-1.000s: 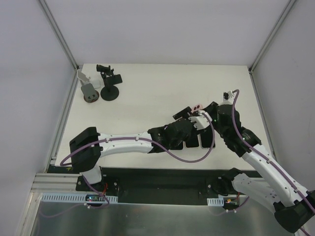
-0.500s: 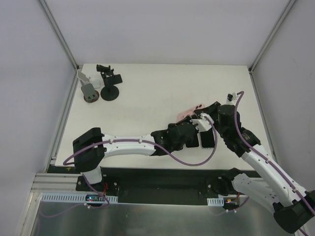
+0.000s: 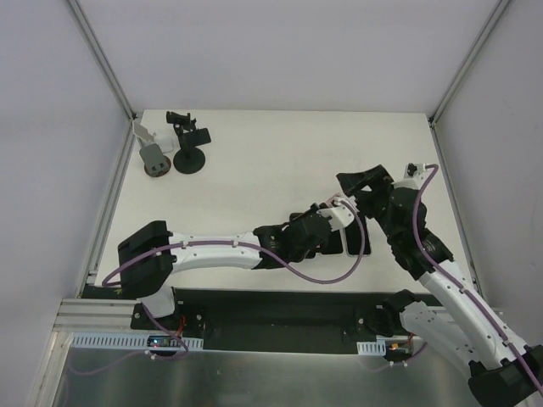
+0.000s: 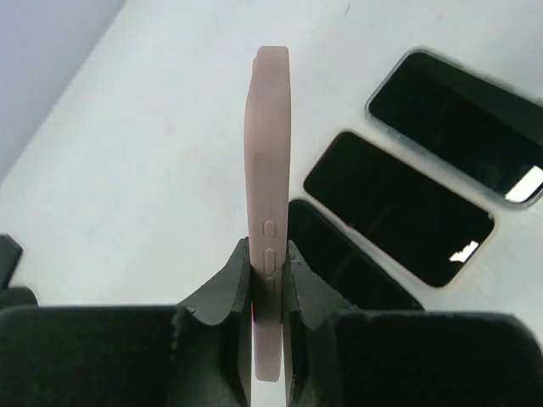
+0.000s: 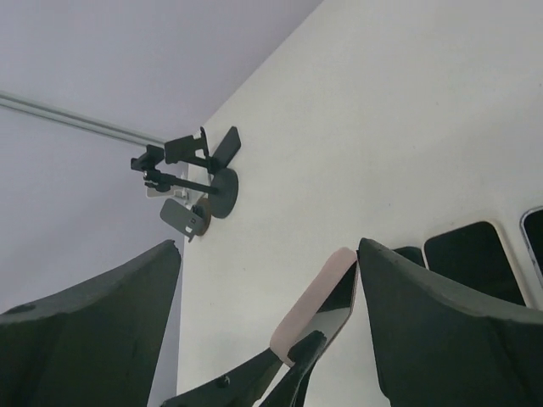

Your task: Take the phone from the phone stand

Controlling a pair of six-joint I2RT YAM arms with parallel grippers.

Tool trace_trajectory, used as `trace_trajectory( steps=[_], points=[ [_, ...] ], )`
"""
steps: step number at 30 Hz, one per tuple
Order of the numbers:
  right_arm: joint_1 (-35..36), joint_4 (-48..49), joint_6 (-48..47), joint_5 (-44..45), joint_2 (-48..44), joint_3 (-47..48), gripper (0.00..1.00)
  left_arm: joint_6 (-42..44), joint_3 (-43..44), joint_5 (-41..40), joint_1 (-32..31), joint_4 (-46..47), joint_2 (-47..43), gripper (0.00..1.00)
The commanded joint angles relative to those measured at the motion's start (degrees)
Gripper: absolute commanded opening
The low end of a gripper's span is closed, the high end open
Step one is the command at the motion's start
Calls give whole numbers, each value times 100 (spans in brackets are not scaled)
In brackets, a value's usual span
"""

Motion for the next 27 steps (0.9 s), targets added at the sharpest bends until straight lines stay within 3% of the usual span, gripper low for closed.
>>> trace_trajectory(
  steps=[1,7,8,12,16,27],
  points=[
    [-142,612,-525,272,-310,11,90,-1077,-266,330,397,-568,-847,0],
    [-291,252,-1623,677,-705,-77,99,-2764,-785,1807,1503,-1124,-1647,0],
    [-291,217,-1798,721,-766,-85,100,-3175,-951,2471,1723,-1159,-1718,0],
    [-291,32,-2642,967,-1109,-164,97,-4144,-1312,3714,2732,-1177,-1868,0],
    [-291,-109,-3206,1248,-1557,-305,96,-4927,-1585,4708,3314,-1045,-1719,0],
    [-291,-293,-3443,1240,-2199,-604,96,-5991,-2393,5711,3553,334,-1078,0]
  ],
)
